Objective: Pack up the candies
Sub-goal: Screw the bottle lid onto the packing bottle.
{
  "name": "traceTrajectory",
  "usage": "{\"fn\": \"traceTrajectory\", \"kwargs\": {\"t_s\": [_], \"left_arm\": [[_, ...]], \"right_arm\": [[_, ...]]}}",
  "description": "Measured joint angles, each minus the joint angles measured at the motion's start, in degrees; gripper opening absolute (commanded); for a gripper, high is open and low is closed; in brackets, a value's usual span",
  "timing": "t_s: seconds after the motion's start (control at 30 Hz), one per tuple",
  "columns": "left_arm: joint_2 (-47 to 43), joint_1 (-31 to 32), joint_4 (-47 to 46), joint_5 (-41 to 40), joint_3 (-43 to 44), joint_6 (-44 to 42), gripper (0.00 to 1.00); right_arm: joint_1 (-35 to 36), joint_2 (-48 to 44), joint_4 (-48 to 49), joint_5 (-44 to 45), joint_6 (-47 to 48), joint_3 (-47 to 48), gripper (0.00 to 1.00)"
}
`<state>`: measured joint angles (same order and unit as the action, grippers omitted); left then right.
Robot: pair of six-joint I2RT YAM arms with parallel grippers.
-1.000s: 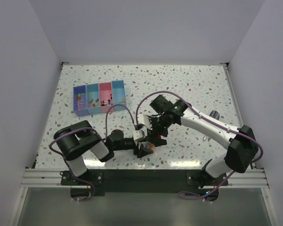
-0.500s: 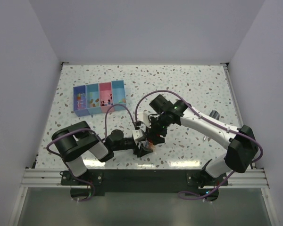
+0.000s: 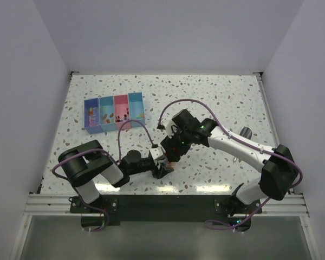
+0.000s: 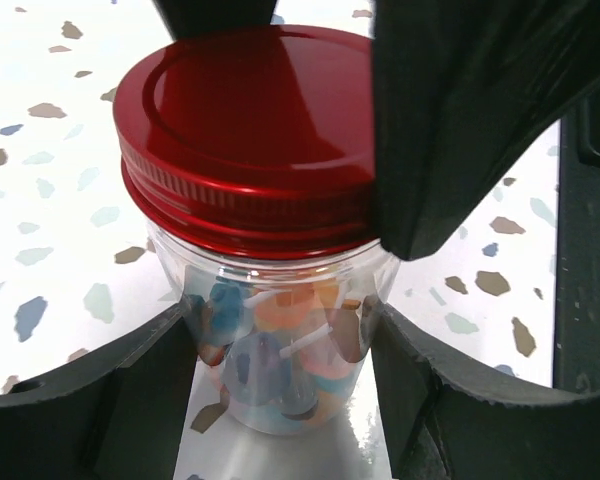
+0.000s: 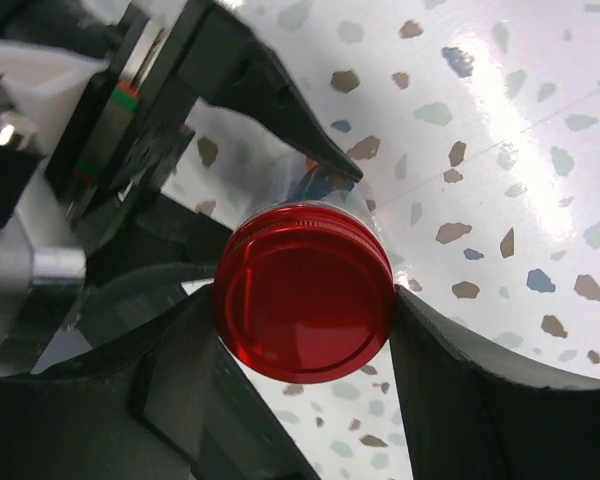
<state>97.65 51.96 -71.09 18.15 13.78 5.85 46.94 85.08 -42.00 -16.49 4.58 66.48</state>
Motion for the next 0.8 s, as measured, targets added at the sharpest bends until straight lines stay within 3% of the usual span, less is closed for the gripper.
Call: {"fn": "traceTrajectory", "kwargs": {"t_s": [0.1, 0.3, 0.37, 0.43, 0.47, 0.63, 0.8], "left_arm": [[0.0, 0.2, -0.4, -2.6, -0.1, -0.1, 0.0], [0.5, 0.3, -1.4, -4.9, -0.3, 0.6, 0.0], [0.8, 0.4, -2.2, -5.4, -0.5, 0.6, 0.0], [1.1, 0.5, -2.9, -5.9, -0.7, 0.7, 0.0], [1.3, 0.6, -3.3, -6.3, -0.9, 0.9, 0.0], [2.4, 0.6, -5.5, -7.0, -1.4, 1.9, 0.05], [3.7, 0.6, -7.5, -7.6, -1.6, 2.7, 0.31]], "right_arm": [[-0.1, -1.2, 3.7, 2.6, -8.1, -2.0, 0.26], [-0.1, -3.2, 7.6, 6.6, -18.8, -4.7, 0.45], [-0.1, -3.3, 7.8, 7.5, -20.3, -4.8, 0.64], [0.0, -3.3, 7.8, 8.1, -21.3, -4.8, 0.95], [0.0, -3.3, 7.6, 8.3, -21.7, -4.8, 0.99], [0.0, -3.9, 5.5, 9.6, -22.1, -4.2, 0.99], [0.0, -6.3, 3.2, 12.1, -21.3, -1.1, 0.99]]}}
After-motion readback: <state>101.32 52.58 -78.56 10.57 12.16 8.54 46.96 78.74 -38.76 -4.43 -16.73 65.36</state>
